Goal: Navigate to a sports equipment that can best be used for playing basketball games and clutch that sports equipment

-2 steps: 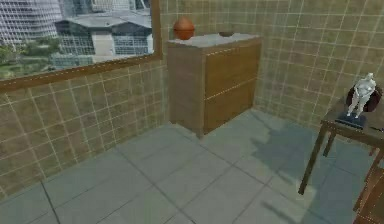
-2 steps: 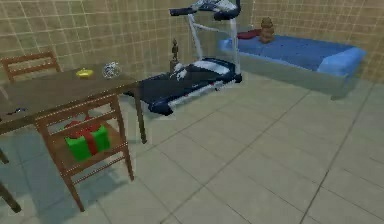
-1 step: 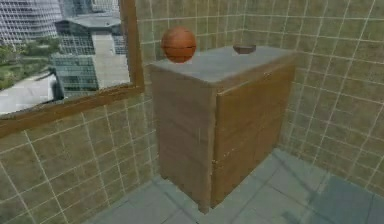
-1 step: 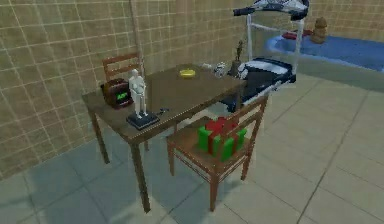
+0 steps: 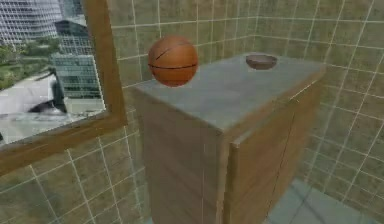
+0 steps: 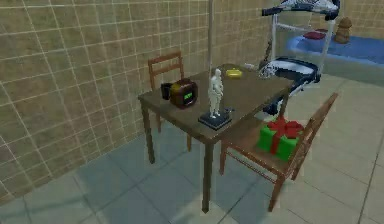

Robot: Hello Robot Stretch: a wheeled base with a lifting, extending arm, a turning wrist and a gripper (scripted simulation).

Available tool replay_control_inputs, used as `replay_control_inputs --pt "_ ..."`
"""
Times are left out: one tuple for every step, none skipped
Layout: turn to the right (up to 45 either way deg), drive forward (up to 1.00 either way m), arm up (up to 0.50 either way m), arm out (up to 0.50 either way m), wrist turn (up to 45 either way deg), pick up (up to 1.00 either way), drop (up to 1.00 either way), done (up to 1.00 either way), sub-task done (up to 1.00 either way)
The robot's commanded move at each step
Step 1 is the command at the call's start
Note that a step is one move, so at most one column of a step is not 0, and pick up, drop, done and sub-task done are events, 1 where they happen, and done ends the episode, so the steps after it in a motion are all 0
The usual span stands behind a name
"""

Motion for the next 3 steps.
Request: replay_control_inputs --pt "-45.0 0.00 0.00 0.00 0.0 0.00 0.00 0.00 0.00" --pt "-45.0 0.00 0.00 0.00 0.0 0.00 0.00 0.00 0.00" --pt "-3.0 0.00 0.00 0.00 0.0 0.00 0.00 0.00 0.00"
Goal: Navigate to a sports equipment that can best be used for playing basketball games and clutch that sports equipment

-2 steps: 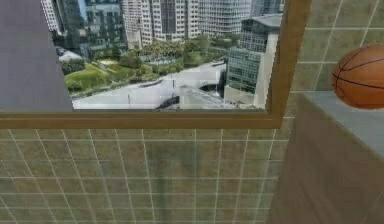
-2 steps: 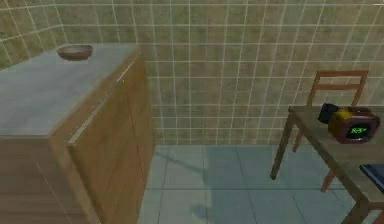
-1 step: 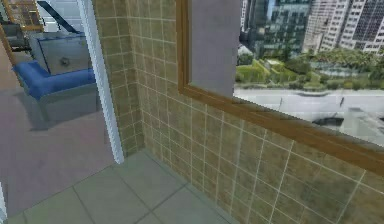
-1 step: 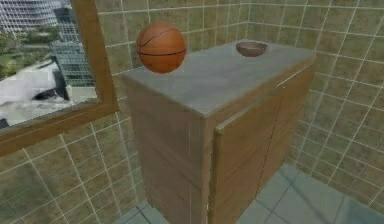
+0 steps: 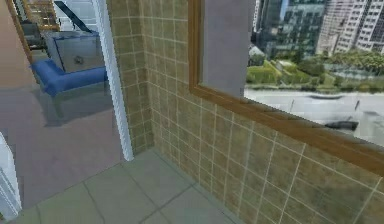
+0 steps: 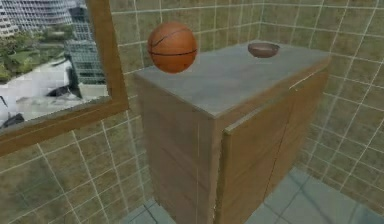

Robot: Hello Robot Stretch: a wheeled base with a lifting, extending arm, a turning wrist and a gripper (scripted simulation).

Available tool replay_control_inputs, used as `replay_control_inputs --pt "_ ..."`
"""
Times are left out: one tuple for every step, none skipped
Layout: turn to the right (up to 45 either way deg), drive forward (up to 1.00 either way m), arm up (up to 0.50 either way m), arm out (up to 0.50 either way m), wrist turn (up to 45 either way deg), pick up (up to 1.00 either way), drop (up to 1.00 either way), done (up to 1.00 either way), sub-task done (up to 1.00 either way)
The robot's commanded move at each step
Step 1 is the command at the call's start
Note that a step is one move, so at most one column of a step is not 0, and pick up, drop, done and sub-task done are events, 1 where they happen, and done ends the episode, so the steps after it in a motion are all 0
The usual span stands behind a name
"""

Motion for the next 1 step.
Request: replay_control_inputs --pt "45.0 0.00 0.00 0.00 0.0 0.00 0.00 0.00 0.00"
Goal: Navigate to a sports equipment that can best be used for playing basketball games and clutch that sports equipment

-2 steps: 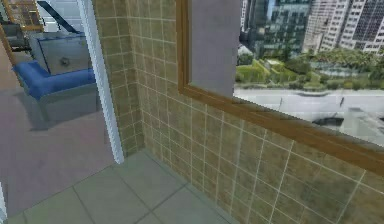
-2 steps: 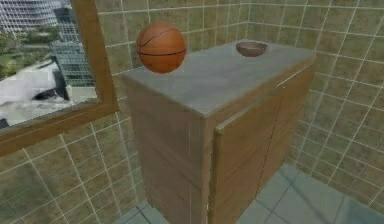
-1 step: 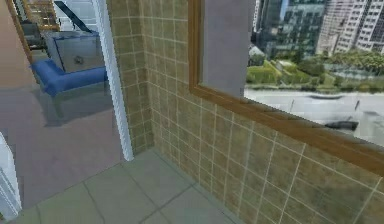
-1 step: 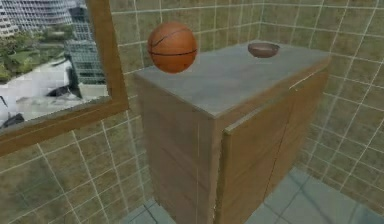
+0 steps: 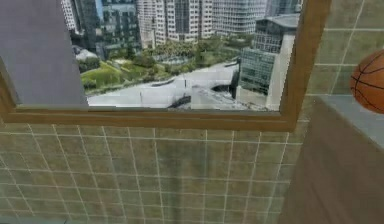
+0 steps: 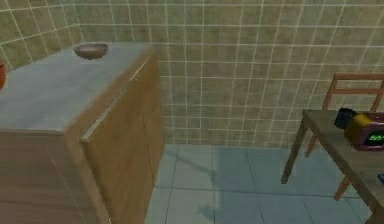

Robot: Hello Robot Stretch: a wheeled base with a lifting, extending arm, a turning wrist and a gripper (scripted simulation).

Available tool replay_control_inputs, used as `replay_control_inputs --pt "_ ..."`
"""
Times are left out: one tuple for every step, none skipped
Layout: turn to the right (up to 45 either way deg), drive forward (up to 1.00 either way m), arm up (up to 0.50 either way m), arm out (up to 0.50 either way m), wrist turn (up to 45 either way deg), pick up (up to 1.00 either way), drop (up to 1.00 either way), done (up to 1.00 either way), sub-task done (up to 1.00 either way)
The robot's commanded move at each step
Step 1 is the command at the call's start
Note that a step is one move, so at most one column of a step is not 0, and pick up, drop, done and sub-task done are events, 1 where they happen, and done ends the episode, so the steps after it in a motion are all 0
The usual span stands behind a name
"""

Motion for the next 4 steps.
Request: replay_control_inputs --pt "45.0 0.00 0.00 0.00 0.0 0.00 0.00 0.00 0.00" --pt "21.0 0.00 0.00 0.00 0.0 0.00 0.00 0.00 0.00" --pt "0.0 0.40 0.00 0.00 0.0 0.00 0.00 0.00 0.00" --pt "-45.0 0.00 0.00 0.00 0.0 0.00 0.00 0.00 0.00"
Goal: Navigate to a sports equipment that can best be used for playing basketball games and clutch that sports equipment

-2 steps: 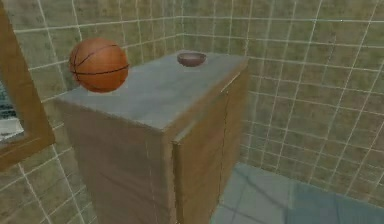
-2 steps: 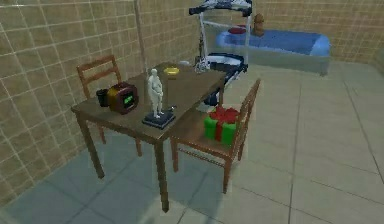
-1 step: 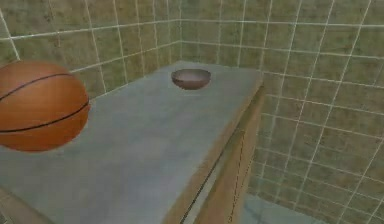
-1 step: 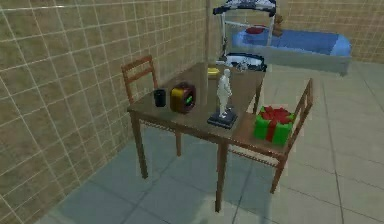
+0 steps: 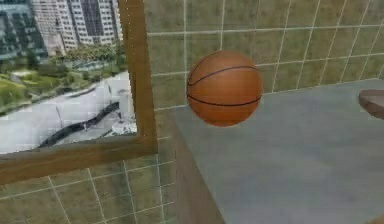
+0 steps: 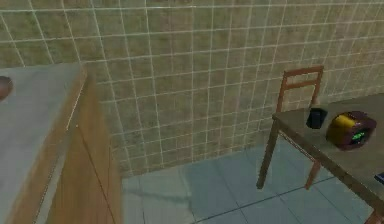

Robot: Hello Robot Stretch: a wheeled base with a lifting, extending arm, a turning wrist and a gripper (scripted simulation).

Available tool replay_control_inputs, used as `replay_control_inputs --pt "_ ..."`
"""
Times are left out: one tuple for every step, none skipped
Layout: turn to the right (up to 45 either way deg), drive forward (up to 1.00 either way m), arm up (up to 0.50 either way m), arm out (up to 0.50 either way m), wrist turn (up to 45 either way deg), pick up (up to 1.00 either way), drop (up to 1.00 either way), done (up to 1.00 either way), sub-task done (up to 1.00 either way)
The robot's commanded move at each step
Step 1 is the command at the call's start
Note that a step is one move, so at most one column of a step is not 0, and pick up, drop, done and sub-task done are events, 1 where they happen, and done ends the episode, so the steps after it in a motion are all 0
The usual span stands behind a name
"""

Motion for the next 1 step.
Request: replay_control_inputs --pt "-45.0 0.00 0.00 0.00 0.0 0.00 0.00 0.00 0.00"
